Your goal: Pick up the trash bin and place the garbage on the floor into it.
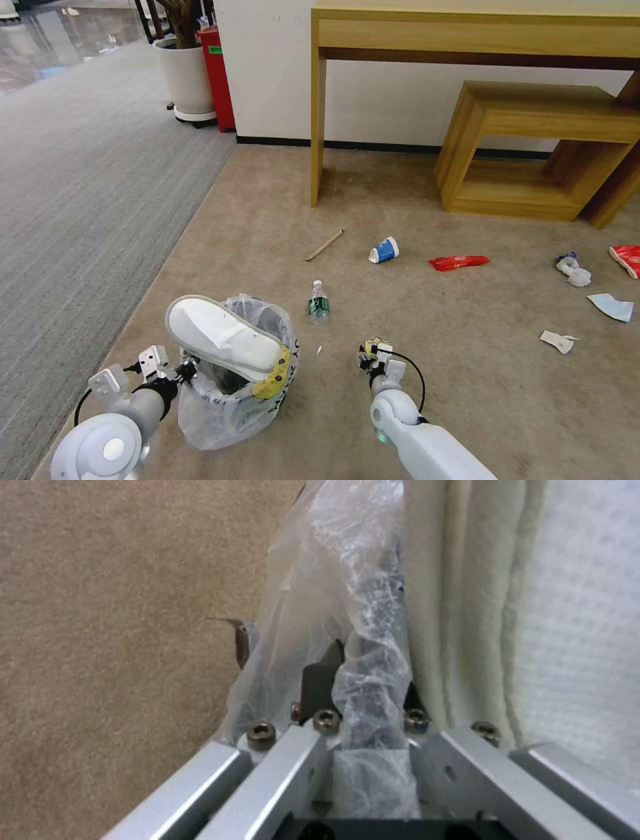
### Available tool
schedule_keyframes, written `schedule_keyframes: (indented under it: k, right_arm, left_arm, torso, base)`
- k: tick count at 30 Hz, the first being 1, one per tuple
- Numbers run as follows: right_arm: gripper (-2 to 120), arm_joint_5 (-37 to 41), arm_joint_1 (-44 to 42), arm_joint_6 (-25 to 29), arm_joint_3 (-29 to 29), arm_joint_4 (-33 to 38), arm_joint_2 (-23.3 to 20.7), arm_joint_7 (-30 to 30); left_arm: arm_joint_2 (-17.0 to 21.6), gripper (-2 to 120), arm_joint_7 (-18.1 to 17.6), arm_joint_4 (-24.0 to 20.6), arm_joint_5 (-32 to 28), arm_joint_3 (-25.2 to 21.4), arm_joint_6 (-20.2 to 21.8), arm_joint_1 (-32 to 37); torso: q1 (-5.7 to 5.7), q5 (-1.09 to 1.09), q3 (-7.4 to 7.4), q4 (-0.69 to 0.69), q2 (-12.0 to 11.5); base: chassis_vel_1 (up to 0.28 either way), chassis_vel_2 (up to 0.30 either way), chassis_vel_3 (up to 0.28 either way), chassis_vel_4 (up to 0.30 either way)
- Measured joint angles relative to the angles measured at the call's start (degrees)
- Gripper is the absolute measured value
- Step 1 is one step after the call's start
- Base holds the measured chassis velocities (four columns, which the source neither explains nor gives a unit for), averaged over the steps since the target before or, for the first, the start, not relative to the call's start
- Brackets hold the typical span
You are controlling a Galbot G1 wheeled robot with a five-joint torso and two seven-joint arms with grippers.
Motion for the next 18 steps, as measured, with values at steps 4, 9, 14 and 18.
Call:
schedule_keyframes:
  k: [4,9,14,18]
  right_arm:
    - [90,-0.63,1.08,0.61,0.28,-3.75,0.88,-0.98]
    - [80,-2.05,2.43,1.83,0.75,-7.27,2.11,-1.90]
    - [63,-2.42,2.07,2.03,0.82,-7.07,1.92,-2.06]
    - [51,-2.45,1.63,2.03,0.86,-6.41,1.61,-2.23]
  left_arm:
    - [-0.30,0,0.02,0.00,-0.03,0.25,-0.01,0.10]
    - [-0.31,0,0.12,-0.19,-0.10,0.28,-0.05,0.22]
    - [-0.30,0,0.15,-0.23,-0.14,0.16,-0.21,0.22]
    - [-0.58,0,0.16,-0.11,-0.02,0.31,-0.26,0.13]
  torso:
    - [0.00,-0.01,0.00,0.00,0.00]
    - [0.00,-0.04,-0.01,-0.01,0.01]
    - [0.00,-0.04,-0.01,-0.04,0.01]
    - [0.00,-0.02,-0.01,-0.01,0.01]
  base:
    - [0.000,0.000,0.000,0.000]
    - [0.000,0.000,0.000,0.000]
    - [0.000,0.000,0.000,0.000]
    - [0.000,0.000,0.000,0.000]
